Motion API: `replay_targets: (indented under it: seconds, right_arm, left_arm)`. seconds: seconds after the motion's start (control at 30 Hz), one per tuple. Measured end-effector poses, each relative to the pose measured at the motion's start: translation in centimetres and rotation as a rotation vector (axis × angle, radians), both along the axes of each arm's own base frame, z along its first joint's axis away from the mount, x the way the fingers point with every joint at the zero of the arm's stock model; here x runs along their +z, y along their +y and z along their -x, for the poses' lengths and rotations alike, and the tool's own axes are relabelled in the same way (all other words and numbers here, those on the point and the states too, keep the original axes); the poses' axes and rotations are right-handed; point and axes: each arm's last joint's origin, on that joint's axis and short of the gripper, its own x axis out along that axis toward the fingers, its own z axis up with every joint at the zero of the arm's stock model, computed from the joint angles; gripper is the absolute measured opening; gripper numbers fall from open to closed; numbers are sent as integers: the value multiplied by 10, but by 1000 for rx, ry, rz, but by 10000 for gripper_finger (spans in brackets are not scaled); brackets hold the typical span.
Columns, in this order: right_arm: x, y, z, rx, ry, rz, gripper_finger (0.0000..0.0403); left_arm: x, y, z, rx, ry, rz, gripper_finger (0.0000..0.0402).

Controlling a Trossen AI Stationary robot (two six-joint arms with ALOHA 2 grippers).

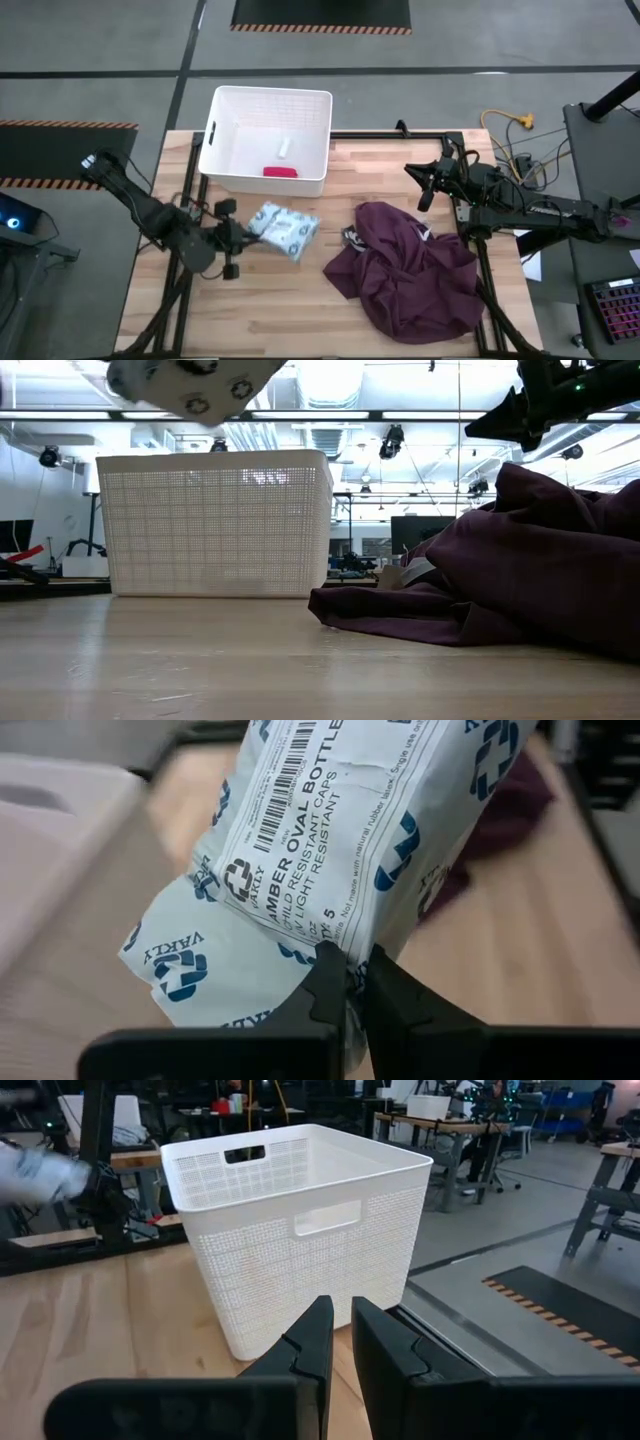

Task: Pick & place medical supplies in basket/bin
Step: Put the mailer bag into the white bin

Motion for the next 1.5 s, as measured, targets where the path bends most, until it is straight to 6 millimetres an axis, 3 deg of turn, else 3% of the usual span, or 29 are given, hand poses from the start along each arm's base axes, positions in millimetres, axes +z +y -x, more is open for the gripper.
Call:
replay_targets:
  seconds: [0.17,0.37,0.8,1.0,1.3,1.5]
  right_arm:
    - [0,0,0,0,0,0,31]
    - [0,0,0,0,0,-1,31]
    - [-1,-1,-1,-15,18,23,31]
    - [-3,-2,-3,-34,26,-1,31]
    - [-8,-4,-9,-79,71,-4,31]
    - [-11,-5,-12,-76,111,17,31]
  left_arm:
    - [32,18,-4,55,12,-116,1]
    - [50,44,-8,152,28,-167,1]
    - [56,131,-28,688,-5,-201,1]
    - [46,176,-37,828,80,-209,0]
    - [12,237,-51,965,302,-216,0]
    - [-20,267,-65,860,529,-243,3]
